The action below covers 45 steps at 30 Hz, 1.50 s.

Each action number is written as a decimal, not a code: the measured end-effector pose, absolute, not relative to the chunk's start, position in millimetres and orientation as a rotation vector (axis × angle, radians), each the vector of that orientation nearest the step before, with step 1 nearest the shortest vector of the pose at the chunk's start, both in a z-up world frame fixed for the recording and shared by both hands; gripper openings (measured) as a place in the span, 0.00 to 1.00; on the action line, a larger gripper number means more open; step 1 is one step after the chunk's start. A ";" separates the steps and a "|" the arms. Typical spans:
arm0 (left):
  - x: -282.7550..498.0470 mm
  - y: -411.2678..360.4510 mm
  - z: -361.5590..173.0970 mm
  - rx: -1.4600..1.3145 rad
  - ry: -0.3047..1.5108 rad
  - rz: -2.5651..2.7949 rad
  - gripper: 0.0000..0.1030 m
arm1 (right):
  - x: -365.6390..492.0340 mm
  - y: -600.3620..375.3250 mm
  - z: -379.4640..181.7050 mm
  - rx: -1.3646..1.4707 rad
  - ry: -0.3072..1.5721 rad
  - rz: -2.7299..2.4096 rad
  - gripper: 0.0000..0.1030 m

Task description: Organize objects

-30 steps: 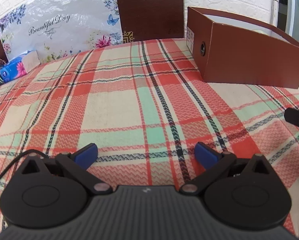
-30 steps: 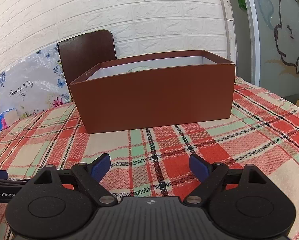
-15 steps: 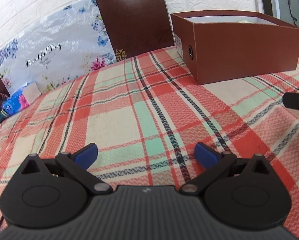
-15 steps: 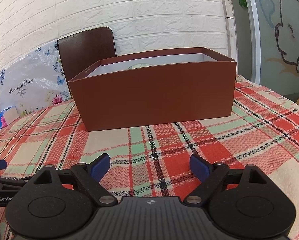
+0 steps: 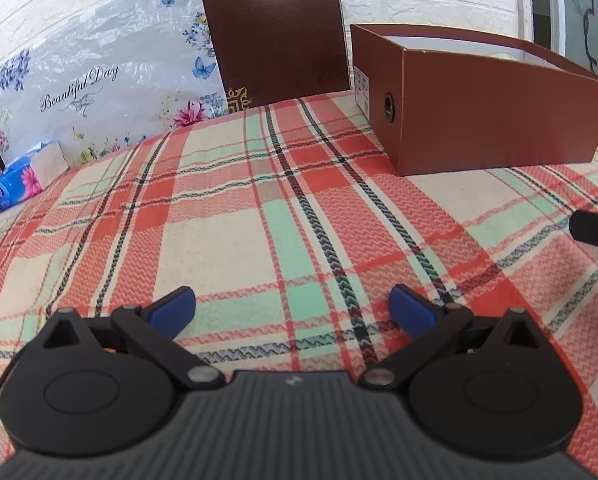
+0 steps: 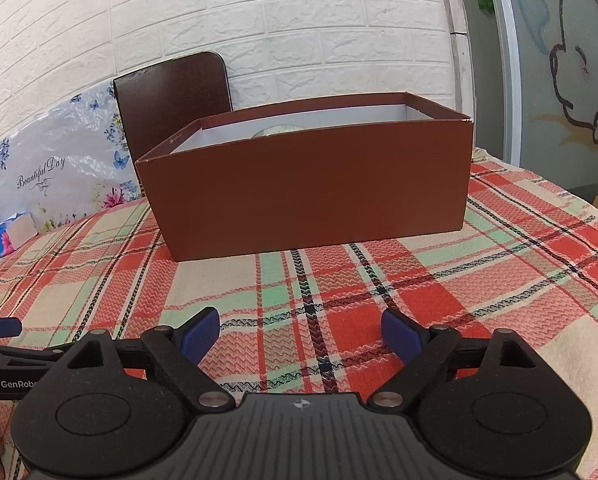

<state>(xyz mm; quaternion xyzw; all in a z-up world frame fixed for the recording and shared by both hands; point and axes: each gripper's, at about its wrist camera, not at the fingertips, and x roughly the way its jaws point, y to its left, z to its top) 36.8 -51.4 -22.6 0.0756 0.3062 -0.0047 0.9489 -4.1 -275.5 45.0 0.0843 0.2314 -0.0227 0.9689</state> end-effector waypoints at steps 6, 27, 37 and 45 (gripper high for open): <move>42.1 -40.2 -25.0 0.058 0.650 -0.040 1.00 | -3.4 -273.4 42.2 0.171 0.476 -0.049 0.86; 24.7 -52.6 1.7 0.086 0.718 -0.042 1.00 | -9.1 -276.3 44.3 0.187 0.463 -0.067 0.86; 9.2 -68.6 26.2 0.106 0.676 -0.072 1.00 | -14.3 -279.6 46.9 0.211 0.424 -0.077 0.86; 4.1 -71.8 29.8 0.114 0.660 -0.096 1.00 | -14.5 -280.3 46.8 0.217 0.422 -0.073 0.87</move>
